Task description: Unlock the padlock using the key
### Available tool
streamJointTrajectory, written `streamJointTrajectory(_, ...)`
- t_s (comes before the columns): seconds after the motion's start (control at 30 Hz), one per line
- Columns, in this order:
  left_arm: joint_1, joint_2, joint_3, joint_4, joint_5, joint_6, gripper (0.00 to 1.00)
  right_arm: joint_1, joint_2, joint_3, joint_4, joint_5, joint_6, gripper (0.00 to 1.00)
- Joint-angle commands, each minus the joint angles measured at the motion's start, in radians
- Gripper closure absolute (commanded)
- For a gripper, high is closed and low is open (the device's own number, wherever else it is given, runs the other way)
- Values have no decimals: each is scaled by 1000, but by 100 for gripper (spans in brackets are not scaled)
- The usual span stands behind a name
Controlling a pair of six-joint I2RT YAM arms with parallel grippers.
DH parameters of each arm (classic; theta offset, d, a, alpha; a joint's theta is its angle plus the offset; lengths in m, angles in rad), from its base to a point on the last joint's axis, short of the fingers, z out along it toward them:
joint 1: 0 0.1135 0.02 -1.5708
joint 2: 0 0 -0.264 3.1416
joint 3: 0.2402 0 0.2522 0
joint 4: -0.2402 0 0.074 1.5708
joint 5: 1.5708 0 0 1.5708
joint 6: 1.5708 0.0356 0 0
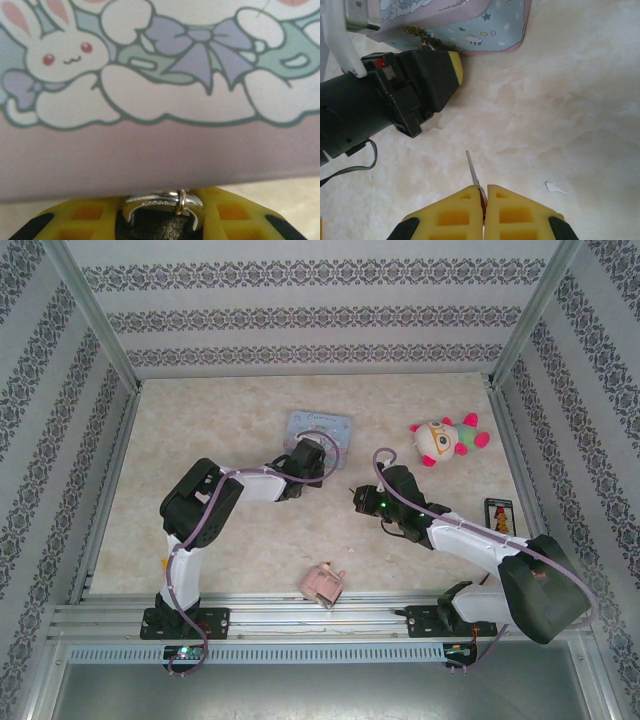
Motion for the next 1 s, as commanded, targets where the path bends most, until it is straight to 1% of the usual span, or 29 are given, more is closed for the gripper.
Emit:
streamJointTrajectory(0.0,-46,-61,-24,26,94,-113,90,-10,2,-30,34,5,-16,100)
streamJointTrajectory(0.17,-66,-96,-49,31,129,-225,89,-11,-7,-76,57,9,-17,100)
streamJointTrajectory(0.27,-83,-117,-68,61,144,-287,89,-11,-13,-111,81,12,-20,100)
streamJointTrajectory(0.53,-104,-127,-126,197,218,-489,88,-9,-60,-212,148,37,-17,100)
streamJointTrajectory(0.63,-104,-128,-149,245,229,-542,88,-6,-66,-237,177,35,-22,100)
streamJointTrajectory(0.77,-104,-125,-152,243,226,-587,88,9,-39,-249,234,38,-28,100)
streamJointTrajectory(0.9,-101,-115,-161,253,225,-665,87,35,24,-249,339,51,-29,100)
streamJointTrajectory(0.97,-99,-108,-162,271,238,-673,86,43,54,-238,372,57,-28,100)
